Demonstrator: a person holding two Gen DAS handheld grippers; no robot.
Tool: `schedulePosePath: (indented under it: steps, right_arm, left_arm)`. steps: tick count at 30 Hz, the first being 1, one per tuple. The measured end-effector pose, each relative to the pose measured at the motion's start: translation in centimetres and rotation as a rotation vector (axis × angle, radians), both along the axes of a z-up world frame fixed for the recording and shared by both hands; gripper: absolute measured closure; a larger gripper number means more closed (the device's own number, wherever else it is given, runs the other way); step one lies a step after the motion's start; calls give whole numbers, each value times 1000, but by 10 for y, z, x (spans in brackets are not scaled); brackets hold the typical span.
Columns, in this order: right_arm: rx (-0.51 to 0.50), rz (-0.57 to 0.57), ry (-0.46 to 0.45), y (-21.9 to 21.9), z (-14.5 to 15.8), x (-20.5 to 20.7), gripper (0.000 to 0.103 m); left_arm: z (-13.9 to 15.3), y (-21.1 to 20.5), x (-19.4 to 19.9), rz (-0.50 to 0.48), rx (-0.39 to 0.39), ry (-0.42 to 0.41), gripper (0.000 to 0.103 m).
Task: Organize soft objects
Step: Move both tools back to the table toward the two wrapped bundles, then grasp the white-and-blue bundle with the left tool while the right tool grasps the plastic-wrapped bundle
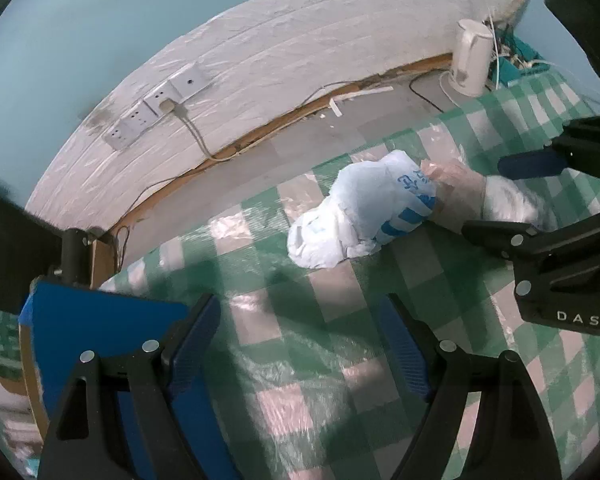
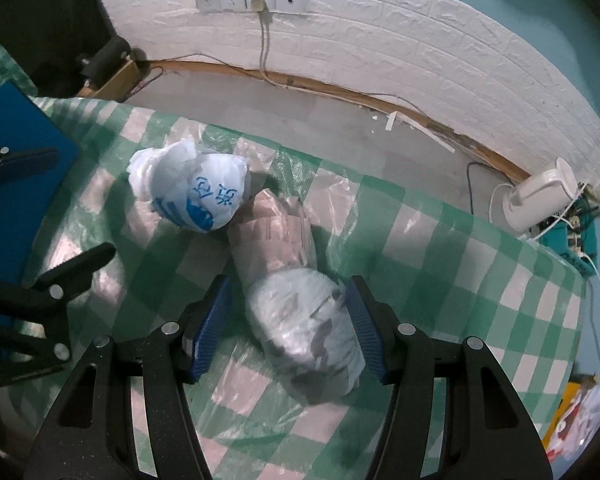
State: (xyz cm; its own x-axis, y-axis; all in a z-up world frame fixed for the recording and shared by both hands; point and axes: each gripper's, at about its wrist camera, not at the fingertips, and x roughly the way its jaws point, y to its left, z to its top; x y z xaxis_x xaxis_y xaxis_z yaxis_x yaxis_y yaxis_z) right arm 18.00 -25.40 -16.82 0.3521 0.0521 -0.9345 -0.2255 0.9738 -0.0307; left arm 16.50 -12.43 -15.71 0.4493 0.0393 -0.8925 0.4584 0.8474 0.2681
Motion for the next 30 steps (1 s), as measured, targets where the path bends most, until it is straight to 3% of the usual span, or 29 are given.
schedulePosePath:
  steps: [9, 11, 18, 30]
  right_arm:
    - [-62, -2, 45, 0, -18, 5, 45]
    - [-71, -10, 60, -3, -23, 6, 51]
    - [-14, -62, 68, -17, -15, 1, 58]
    - [58, -151, 82, -42, -7, -16, 58]
  left_arm:
    - [-13, -10, 9, -47, 69, 19, 16]
    - [-12, -12, 11, -72, 79, 11, 14]
    - [-19, -23, 20, -137, 136, -8, 14]
    - [-21, -58, 22, -232, 142, -49, 14]
